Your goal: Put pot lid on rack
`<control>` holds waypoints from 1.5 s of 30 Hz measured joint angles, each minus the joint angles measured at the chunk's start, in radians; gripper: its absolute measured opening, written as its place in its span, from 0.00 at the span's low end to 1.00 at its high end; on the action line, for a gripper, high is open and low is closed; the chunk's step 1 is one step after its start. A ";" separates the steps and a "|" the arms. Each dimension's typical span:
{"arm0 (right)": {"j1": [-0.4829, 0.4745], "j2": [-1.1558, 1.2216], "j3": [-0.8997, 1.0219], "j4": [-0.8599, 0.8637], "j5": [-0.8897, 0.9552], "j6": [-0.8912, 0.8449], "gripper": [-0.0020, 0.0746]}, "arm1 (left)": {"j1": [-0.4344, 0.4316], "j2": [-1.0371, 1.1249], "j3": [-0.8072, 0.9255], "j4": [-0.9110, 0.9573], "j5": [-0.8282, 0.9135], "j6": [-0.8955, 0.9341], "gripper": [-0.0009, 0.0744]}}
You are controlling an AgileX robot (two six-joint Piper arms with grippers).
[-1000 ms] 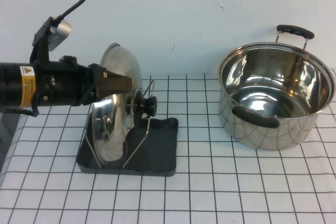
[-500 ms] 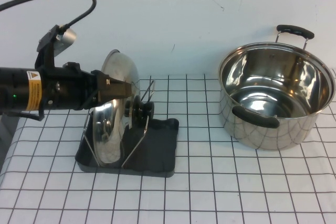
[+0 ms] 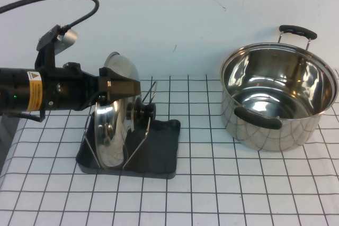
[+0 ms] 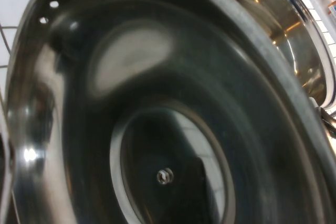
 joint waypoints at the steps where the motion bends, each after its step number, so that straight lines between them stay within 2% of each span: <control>1: 0.000 0.000 0.000 0.000 -0.005 0.000 0.03 | 0.000 0.000 0.000 0.000 -0.002 0.000 0.79; 9: 0.000 0.000 0.000 0.000 -0.008 0.000 0.03 | 0.039 -0.044 -0.002 0.000 -0.013 0.023 0.83; 13: 0.000 0.000 0.000 0.000 0.018 0.006 0.03 | 0.113 -0.096 -0.002 0.000 -0.050 0.040 0.82; 15: 0.000 0.000 0.000 0.000 0.032 0.020 0.03 | 0.169 -0.123 -0.002 0.000 -0.088 0.044 0.77; 18: 0.000 0.002 -0.010 0.000 0.043 0.032 0.03 | 0.243 -0.171 -0.002 0.000 -0.144 0.045 0.53; 20: 0.000 0.014 -0.038 0.000 0.053 0.029 0.03 | 0.274 -0.215 -0.002 0.000 -0.165 0.045 0.27; 23: 0.000 0.036 -0.098 0.000 0.105 -0.046 0.03 | 0.283 -0.294 -0.002 0.000 -0.175 0.056 0.09; 28: 0.000 0.070 -0.211 0.006 0.343 -0.293 0.03 | 0.283 -0.452 -0.002 0.000 -0.129 0.095 0.02; 32: 0.000 0.090 -0.263 0.024 0.606 -0.537 0.03 | 0.283 -0.610 -0.002 0.000 0.026 0.129 0.02; 34: 0.000 0.097 -0.272 0.095 0.739 -0.677 0.03 | 0.283 -0.670 -0.002 0.000 0.122 0.183 0.01; 39: 0.000 0.135 -0.301 0.569 1.176 -1.181 0.02 | 0.283 -0.732 -0.004 -0.002 0.314 0.278 0.01; 45: -0.002 0.132 -0.302 0.997 1.478 -1.538 0.02 | 0.283 -0.657 0.063 -0.005 0.371 0.310 0.01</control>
